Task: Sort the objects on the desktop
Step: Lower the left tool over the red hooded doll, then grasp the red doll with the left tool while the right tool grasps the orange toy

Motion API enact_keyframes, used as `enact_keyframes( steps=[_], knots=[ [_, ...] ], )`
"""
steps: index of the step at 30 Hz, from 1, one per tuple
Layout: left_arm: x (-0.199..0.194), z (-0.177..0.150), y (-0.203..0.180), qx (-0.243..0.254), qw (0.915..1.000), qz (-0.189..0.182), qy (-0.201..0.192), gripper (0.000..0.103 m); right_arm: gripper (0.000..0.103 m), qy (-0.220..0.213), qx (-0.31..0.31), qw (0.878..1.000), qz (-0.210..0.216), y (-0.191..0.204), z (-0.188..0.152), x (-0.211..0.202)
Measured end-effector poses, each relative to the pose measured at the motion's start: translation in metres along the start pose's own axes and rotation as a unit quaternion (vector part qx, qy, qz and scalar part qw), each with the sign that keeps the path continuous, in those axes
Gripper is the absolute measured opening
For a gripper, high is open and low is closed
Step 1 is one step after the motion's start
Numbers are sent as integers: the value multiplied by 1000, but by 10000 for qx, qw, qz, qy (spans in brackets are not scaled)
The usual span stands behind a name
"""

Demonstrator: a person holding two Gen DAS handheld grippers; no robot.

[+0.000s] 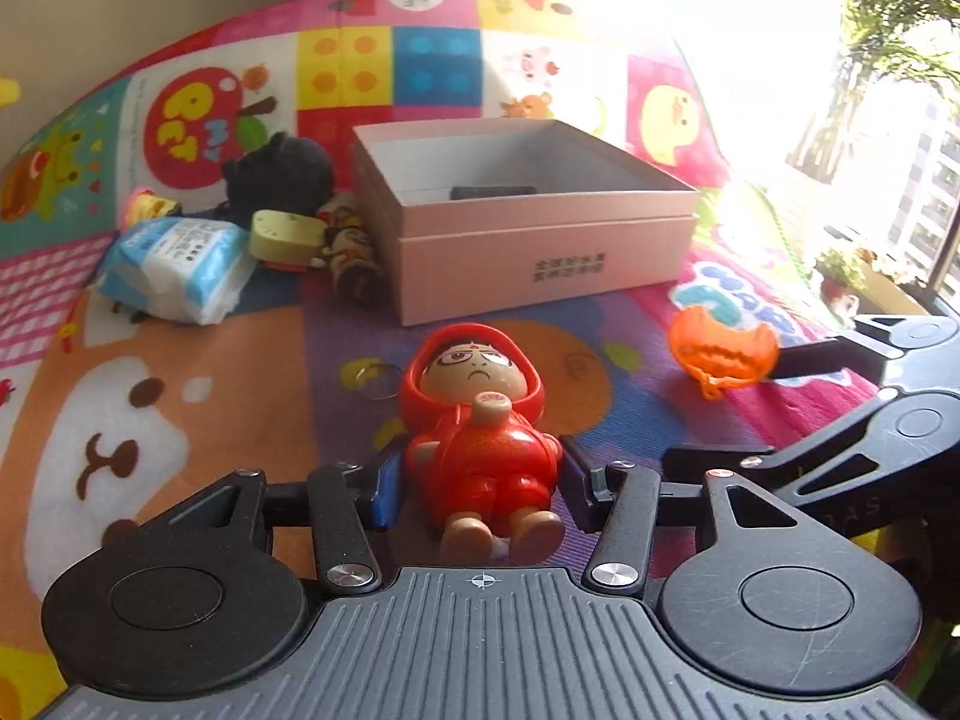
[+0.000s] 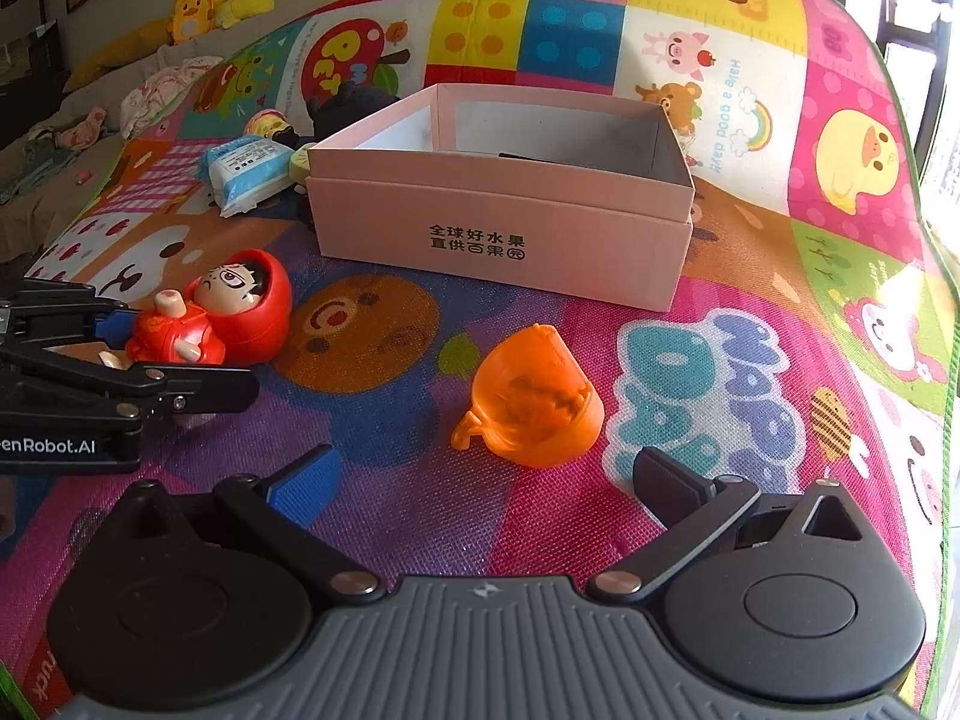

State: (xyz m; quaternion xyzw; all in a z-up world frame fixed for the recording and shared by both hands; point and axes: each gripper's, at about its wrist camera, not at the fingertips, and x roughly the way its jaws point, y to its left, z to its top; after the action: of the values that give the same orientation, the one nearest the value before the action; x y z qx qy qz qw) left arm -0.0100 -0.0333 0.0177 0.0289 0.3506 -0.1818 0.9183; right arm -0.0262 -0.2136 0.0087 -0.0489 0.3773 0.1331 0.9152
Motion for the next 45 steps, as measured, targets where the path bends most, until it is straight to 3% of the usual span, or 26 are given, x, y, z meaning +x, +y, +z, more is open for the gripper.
enact_keyframes(
  steps=[4,8,9,13,18,21,25,27,29,31,35,42,45],
  knots=[
    [1,-9,-7,107,9997,-199,21,65,103,-17,1,10000,80,-3,-9,-9],
    [1,-9,1,-131,9999,107,-34,95,103,15,8,9999,123,-3,-11,-12],
    [2,-10,4,-193,9997,169,-17,99,103,14,-31,9999,117,-2,-12,-12],
    [-1,-13,14,-337,9994,108,-1,101,103,100,-158,9995,252,-9,-8,-13],
    [1,-15,7,-205,9994,282,48,103,103,-72,78,9974,-710,-30,-4,-8],
    [4,-15,1,-41,9991,411,135,103,103,-137,61,9941,-1072,-33,-2,-8],
    [5,-15,0,19,9989,422,201,103,103,-218,41,9978,-627,-30,0,-11],
    [4,-16,-1,40,9989,434,178,103,98,-258,7,9987,-443,-23,3,-8],
    [4,-16,0,32,9990,423,163,103,86,-214,-47,9990,-402,-19,8,0],
    [4,-16,-1,35,9989,432,153,103,80,-175,41,9993,-327,-18,13,7],
    [4,-16,-2,39,9989,443,146,103,47,-115,35,9998,-187,-15,21,7],
    [6,-11,-6,-18,9983,552,184,103,47,-47,-13,9996,-265,-11,11,-7],
    [10,-5,-14,-33,9991,383,195,103,47,-44,-20,9995,-297,-11,5,-15]
  ],
)
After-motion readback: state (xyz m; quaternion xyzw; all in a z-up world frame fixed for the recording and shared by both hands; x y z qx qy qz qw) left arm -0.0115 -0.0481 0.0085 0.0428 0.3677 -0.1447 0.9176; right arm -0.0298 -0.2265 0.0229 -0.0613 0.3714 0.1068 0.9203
